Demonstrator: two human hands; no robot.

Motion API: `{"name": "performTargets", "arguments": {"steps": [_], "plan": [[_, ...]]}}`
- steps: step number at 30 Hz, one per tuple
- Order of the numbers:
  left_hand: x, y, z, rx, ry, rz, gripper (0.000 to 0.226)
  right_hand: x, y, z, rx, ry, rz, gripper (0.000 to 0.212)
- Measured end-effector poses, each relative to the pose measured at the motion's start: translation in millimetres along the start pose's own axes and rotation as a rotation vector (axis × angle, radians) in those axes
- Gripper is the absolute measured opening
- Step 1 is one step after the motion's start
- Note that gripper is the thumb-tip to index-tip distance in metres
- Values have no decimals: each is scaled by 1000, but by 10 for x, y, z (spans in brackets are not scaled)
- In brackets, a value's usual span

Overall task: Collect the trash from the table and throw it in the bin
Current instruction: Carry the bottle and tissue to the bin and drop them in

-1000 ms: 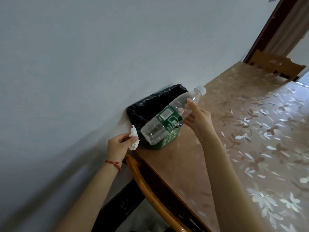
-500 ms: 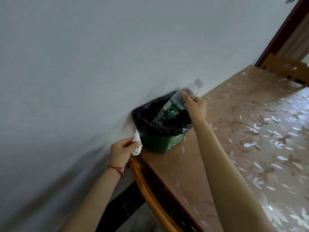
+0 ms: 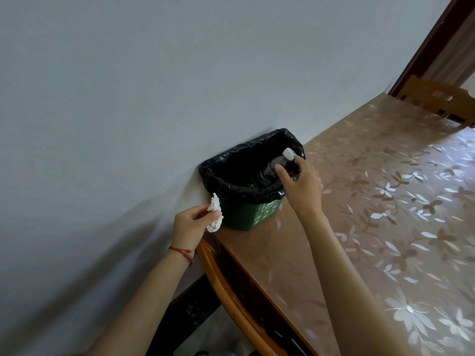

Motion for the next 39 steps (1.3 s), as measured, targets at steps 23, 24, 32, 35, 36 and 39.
{"name": "performTargets", "arguments": {"steps": [23, 24, 32, 35, 36, 39], "plan": [[-499, -156, 714, -176, 16, -106, 22, 47, 1300, 289, 510, 458, -192, 52], [-545, -214, 787, -176, 14, -101, 19, 44, 1299, 288, 503, 449, -199, 51], [-791, -548, 1018, -125, -85, -75, 12, 9, 1317, 294, 470, 401, -237, 50], [-783, -550, 969, -66, -111, -49, 35, -9, 1310, 313, 459, 394, -248, 50], [-764, -526, 962, -77, -130, -49, 39, -14, 1307, 320, 458, 392, -250, 49], [-673, -423, 913, -150, -195, -82, 39, -37, 1307, 330, 454, 394, -264, 50]]}}
Point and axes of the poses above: each hand's wrist, its own y-axis away from the middle knuckle, its own x-axis out of the back of the hand, z = x × y, the point moved 7 cm from there along -y, towards the middle knuckle, and after that the axes turned 13 degrees about z, right-handed, at the moved point
